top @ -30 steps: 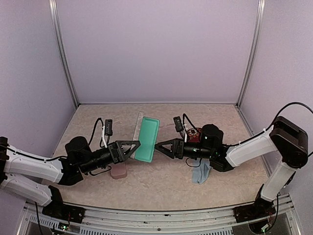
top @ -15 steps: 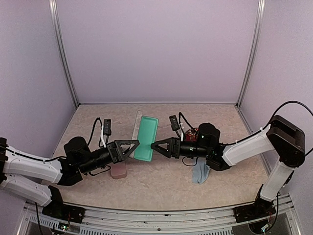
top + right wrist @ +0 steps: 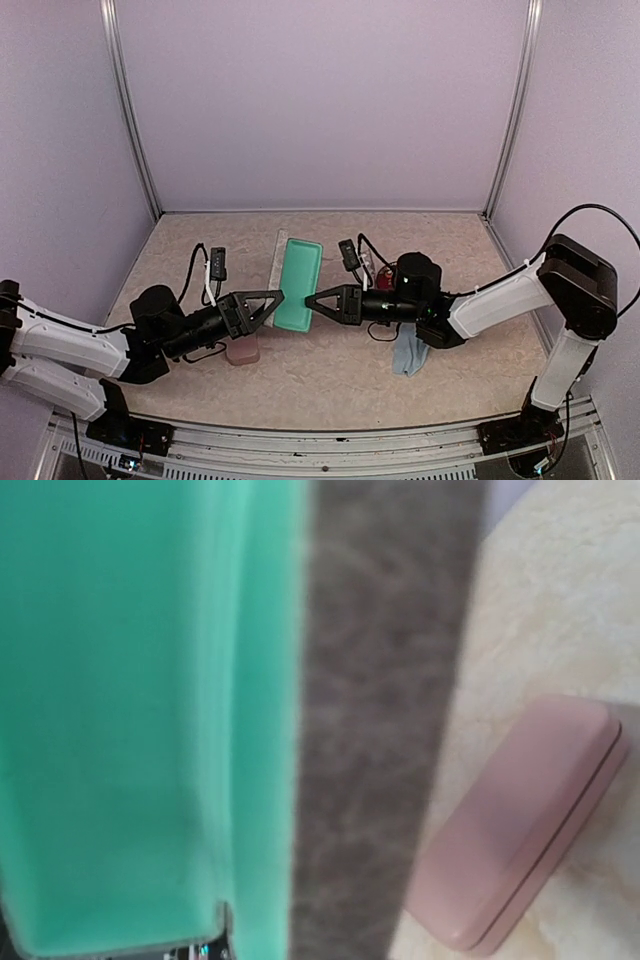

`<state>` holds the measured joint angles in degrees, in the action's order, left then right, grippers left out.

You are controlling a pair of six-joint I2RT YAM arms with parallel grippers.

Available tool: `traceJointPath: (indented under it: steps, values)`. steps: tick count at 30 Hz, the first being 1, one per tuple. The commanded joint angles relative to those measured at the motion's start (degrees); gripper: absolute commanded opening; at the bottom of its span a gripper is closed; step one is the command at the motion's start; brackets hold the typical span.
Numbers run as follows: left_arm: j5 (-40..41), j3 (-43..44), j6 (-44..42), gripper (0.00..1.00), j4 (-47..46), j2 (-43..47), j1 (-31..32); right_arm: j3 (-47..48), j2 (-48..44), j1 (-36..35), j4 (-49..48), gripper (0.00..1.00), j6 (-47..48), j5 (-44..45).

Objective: Organize the sunglasses
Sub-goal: Pass from the left arm to the right, then move the case with sunglasses to the center of the board.

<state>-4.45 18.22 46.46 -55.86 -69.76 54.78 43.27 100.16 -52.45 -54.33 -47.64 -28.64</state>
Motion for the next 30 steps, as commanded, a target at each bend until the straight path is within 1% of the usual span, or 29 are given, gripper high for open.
traceJointPath:
  steps: [1,4,6,8,9,12,13,17,20,22,23,25,27,30]
  values:
    - [0.61,-1.65,1.12,0.12,-6.24,-1.13,0.80,1.98,-3.74,-0.14,4.81,0.08,4.40,2.95]
    - [0.96,-1.69,0.45,0.34,-6.10,-1.59,1.17,2.97,-6.61,0.07,12.31,0.00,7.79,5.51]
    - [1.29,-1.61,0.11,0.52,-5.24,-1.46,1.36,3.59,-8.72,0.40,17.77,0.00,9.98,7.66]
    - [1.91,-1.61,-0.55,0.74,-3.94,-1.12,1.67,4.14,-10.80,1.03,23.69,0.00,12.05,9.33]
    - [2.00,-1.53,-1.00,0.80,-3.28,-0.97,1.77,4.36,-11.86,1.45,26.14,0.00,13.16,9.95]
    - [2.05,-1.43,-1.53,0.96,-1.62,-0.82,1.81,5.80,-14.71,2.79,33.81,0.00,16.18,11.68]
    - [2.05,-1.43,-1.67,0.98,-1.08,-0.78,1.82,6.38,-15.56,3.26,36.53,0.00,17.18,12.43]
    - [1.68,-1.88,-2.53,0.99,0.80,-0.56,1.90,8.47,-18.53,5.21,45.07,0.00,21.76,14.67]
    - [4.17,-2.21,-3.83,0.99,5.23,0.51,1.82,13.47,-18.84,5.52,55.54,0.00,27.69,20.07]
    - [8.65,-0.42,-5.51,0.99,13.96,1.74,2.13,16.73,-18.16,5.53,62.11,0.00,30.86,24.14]
    - [12.41,1.23,-6.76,0.99,19.66,1.99,2.72,18.09,-17.59,5.58,65.10,0.00,32.21,25.98]
    - [23.39,6.07,-9.18,0.99,33.19,1.30,5.09,21.15,-15.85,5.57,70.18,0.00,34.08,29.09]
    - [34.42,11.49,-10.40,0.99,46.00,-1.53,7.25,23.33,-14.65,5.56,73.64,0.00,34.95,30.98]
    - [43.76,18.02,-8.42,0.99,59.81,-8.69,8.15,24.50,-13.46,5.51,74.90,0.00,35.54,31.60]
